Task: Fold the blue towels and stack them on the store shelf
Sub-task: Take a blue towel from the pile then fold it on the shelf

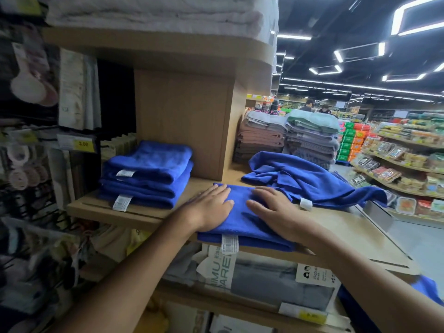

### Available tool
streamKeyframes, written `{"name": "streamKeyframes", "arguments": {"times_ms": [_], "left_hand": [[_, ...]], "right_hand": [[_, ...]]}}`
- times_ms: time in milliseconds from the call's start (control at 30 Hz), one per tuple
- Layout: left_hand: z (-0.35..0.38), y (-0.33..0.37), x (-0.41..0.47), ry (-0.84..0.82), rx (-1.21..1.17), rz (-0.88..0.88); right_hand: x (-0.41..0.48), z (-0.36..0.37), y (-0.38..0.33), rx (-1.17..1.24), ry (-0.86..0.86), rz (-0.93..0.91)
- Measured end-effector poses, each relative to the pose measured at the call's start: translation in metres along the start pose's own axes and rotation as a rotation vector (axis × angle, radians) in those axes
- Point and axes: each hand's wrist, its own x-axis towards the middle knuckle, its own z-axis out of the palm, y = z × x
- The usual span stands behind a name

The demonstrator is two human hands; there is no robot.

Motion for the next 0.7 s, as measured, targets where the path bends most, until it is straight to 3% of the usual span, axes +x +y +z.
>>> {"name": "streamKeyframes", "arguments": {"times_ms": [67,133,233,433,533,600,667,700], "left_hand": [[0.0,0.0,-0.001,0.006,-0.017,0.003],[0.0,0.001,-0.002,0.016,-0.032,0.001],[-0.001,0.001,-0.004,0.031,-0.052,-0.003],[0.001,-0.001,-0.005,0.11,-0.1,0.027],[0.002,-0.005,-0.005,0.223,-0.217,-0.003],[0.0,-0.003,-0.007,0.356,-0.489,-0.017],[-0.007,0.0,-0.009,0.473,-0.982,-0.039],[-0.012,0.001,-0.012,0.448,-1.235,-0.081]], "right_hand": [[-0.004,-0.006,0.014,-0.144,0.119,0.142],[-0.007,-0.016,0.026,-0.185,0.017,0.275],[-0.007,-0.019,0.025,-0.048,-0.04,0.332],[0.001,-0.01,0.0,0.438,0.134,0.361],[0.003,-0.011,-0.011,0.643,0.195,0.263],[0.002,-0.024,-0.021,0.73,0.232,0.181],[0.001,-0.045,-0.034,0.779,0.247,0.093],[0.001,-0.056,-0.041,0.788,0.258,0.059]]}}
